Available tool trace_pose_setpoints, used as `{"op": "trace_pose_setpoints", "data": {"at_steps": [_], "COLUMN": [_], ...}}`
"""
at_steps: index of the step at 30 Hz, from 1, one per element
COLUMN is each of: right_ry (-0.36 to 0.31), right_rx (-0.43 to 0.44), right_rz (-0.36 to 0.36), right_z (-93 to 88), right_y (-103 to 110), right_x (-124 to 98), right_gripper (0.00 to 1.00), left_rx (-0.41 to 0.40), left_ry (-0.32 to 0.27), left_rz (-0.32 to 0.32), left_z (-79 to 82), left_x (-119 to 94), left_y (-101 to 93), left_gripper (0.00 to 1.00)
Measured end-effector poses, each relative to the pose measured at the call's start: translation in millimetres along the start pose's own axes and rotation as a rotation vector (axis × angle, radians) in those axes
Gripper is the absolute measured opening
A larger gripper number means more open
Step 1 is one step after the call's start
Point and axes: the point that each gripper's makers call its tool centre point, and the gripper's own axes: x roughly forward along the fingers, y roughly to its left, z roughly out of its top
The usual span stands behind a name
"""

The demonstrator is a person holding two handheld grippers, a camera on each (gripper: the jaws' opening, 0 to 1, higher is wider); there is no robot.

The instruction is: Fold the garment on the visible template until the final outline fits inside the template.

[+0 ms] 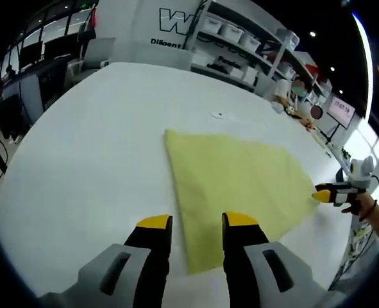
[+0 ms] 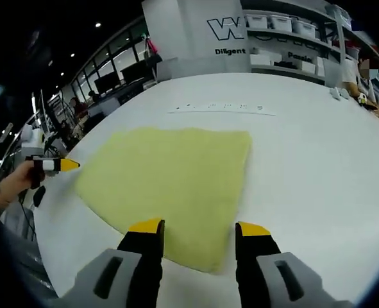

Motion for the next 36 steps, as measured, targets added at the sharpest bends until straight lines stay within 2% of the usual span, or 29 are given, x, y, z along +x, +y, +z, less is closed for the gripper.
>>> {"op": "trace_pose_setpoints", "data": {"at_steps": [4,12,20,25,28,36], "right_ry": [0.002,-0.004,-0.007,-0.011,-0.01,-0.001], "right_rx": [-0.011,-0.031,-0.052,-0.045,-0.045,-0.049], "right_rz": [0.013,0.006,0.013,0.006,-0.003,-0.003], "right_z": [-6.6,-14.0,-20.6,-23.8,-25.0,-26.3], "right_y": [3.6,0.1,-3.1,-6.1,-8.4,-8.8], "right_x": [-4.2,-13.3,-21.9,-21.2,-21.0,-22.2], "right_gripper": [0.35,0.26,0.15,0.06,0.0,0.0], "left_rx": [0.006,0.013,0.012,0.015,0.031,0.026], "left_ry": [-0.007,0.029,0.052,0.048,0.059,0.056], "left_rz": [-0.02,-0.011,-0.003,-0.001,0.007,0.017], "left_z": [-6.9,-27.5,-37.7,-38.1,-40.3,-41.3], "left_x": [-5.0,-9.7,-12.0,-12.6,-13.4,-14.9], "left_y": [-4.8,-3.2,-1.5,-0.7,1.2,1.8], "left_gripper": [0.29,0.23,0.17,0.12,0.06,0.03]}}
